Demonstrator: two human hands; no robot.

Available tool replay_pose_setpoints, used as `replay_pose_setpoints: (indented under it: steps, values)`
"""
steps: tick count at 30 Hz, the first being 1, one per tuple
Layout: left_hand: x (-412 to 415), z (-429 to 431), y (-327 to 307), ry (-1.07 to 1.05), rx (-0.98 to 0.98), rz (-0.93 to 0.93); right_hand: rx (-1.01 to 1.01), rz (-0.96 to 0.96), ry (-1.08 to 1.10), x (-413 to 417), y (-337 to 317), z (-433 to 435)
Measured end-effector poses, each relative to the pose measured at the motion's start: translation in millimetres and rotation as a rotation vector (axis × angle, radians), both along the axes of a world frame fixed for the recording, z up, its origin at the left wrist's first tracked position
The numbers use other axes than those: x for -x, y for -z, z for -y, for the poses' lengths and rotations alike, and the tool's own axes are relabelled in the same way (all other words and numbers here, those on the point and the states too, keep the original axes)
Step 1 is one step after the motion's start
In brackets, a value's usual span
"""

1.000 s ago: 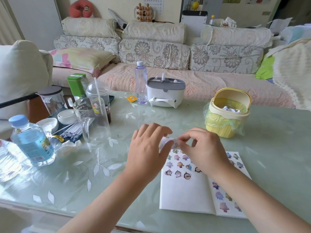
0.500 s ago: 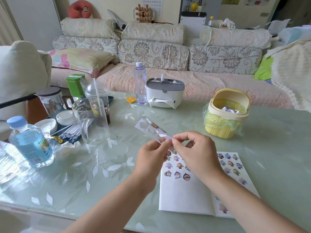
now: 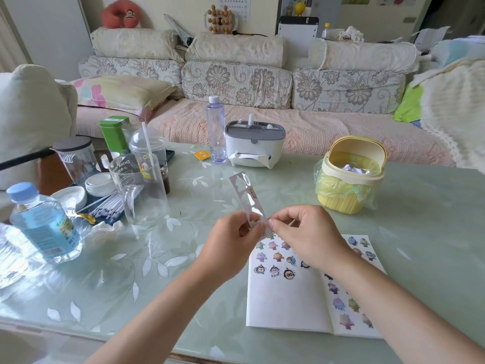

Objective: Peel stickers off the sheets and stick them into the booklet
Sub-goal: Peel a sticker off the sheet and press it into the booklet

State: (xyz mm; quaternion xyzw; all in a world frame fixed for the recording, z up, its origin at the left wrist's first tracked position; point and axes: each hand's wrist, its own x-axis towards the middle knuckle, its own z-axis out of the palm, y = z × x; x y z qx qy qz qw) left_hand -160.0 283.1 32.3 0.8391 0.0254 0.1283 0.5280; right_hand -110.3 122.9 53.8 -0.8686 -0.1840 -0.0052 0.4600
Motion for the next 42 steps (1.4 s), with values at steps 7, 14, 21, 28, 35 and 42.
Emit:
replay_pose_setpoints:
  steps: [7,14,21,28,35,42]
  values:
    - [2.2,7.0,-2.0,-0.03,0.049,0.022,0.266,0.263,0.1,7.2,2.3,-2.8]
    - [1.1,9.3,-1.6,-0.017,0.158,-0.05,0.222,0.198,0.082,4.3,2.7,-3.2]
    - [0.2,7.8,-3.2,-0.027,0.404,-0.119,-0.13,-0.117,-0.002,2.2,-7.5,-0.5]
    - [1.9,5.2,-3.0,-0.008,0.357,-0.104,-0.22,-0.193,0.023,0.9,-7.8,-1.7]
    - [-1.7,2.7,0.2,-0.054,0.348,-0.142,-0.067,-0.033,0.066,-4.3,2.2,1.9]
    - [-1.8,-7.1,1.3,-0.468,-0.02,0.167,0.445,0.796,0.041,-12.1,27.4,2.5]
